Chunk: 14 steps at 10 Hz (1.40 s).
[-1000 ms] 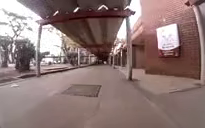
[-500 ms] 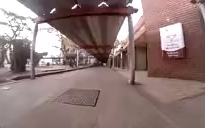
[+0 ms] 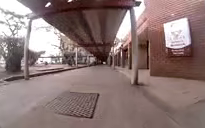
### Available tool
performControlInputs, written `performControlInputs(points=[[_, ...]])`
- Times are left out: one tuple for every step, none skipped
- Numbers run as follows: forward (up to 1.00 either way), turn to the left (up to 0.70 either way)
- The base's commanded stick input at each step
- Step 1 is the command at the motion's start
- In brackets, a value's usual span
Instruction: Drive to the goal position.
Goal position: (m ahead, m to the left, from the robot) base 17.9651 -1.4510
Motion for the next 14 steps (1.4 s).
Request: performControlInputs(points=[[0.70, 0.00], [0.70, 0.00], [0.70, 0.00], [0.70, 0.00], [0.70, 0.00], [0.70, 0.00], [0.70, 0.00], [0.70, 0.00], [0.70, 0.00], [0.70, 0.00], [0.70, 0.00], [0.70, 0.00], [0.70, 0.00], [0.70, 0.00]])
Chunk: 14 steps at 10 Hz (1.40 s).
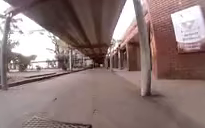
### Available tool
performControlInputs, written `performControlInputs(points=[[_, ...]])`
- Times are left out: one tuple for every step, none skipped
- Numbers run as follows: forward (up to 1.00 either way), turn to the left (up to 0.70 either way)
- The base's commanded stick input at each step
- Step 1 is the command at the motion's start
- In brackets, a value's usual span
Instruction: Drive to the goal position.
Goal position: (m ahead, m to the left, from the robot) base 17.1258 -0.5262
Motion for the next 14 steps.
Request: performControlInputs(points=[[0.70, 0.00], [0.70, 0.00], [0.70, 0.00], [0.70, 0.00], [0.70, 0.00], [0.70, 0.00], [0.70, 0.00], [0.70, 0.00], [0.70, 0.00], [0.70, 0.00], [0.70, 0.00], [0.70, 0.00], [0.70, 0.00], [0.70, 0.00]])
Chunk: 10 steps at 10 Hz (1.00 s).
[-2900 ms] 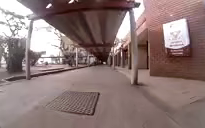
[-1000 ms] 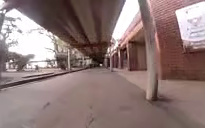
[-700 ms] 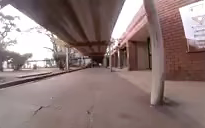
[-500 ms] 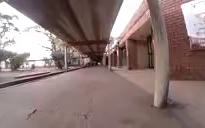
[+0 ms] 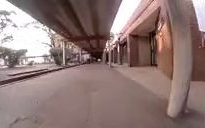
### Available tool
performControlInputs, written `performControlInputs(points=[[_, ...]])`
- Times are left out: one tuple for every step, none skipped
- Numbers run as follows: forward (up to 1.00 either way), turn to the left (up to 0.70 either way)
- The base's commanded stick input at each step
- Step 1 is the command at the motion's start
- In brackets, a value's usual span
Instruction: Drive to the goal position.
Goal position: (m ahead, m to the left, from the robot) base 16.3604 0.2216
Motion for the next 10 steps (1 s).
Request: performControlInputs(points=[[0.70, 0.00], [0.70, 0.00], [0.70, 0.00], [0.70, 0.00], [0.70, 0.00], [0.70, 0.00], [0.70, 0.00], [0.70, 0.00], [0.70, 0.00], [0.70, 0.00]])
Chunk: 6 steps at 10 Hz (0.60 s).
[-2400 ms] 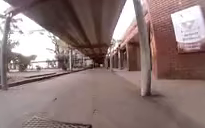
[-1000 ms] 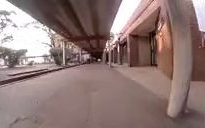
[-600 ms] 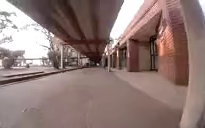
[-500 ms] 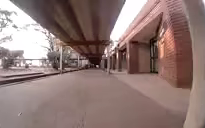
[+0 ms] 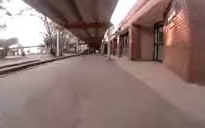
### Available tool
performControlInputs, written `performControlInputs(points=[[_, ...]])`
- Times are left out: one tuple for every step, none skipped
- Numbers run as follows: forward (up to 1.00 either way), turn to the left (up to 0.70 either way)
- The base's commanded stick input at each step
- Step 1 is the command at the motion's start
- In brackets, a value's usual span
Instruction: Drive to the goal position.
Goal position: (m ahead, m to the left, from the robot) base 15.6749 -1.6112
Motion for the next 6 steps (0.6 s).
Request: performControlInputs(points=[[0.70, 0.00], [0.70, 0.00], [0.70, 0.00], [0.70, 0.00], [0.70, 0.00], [0.70, 0.00]])
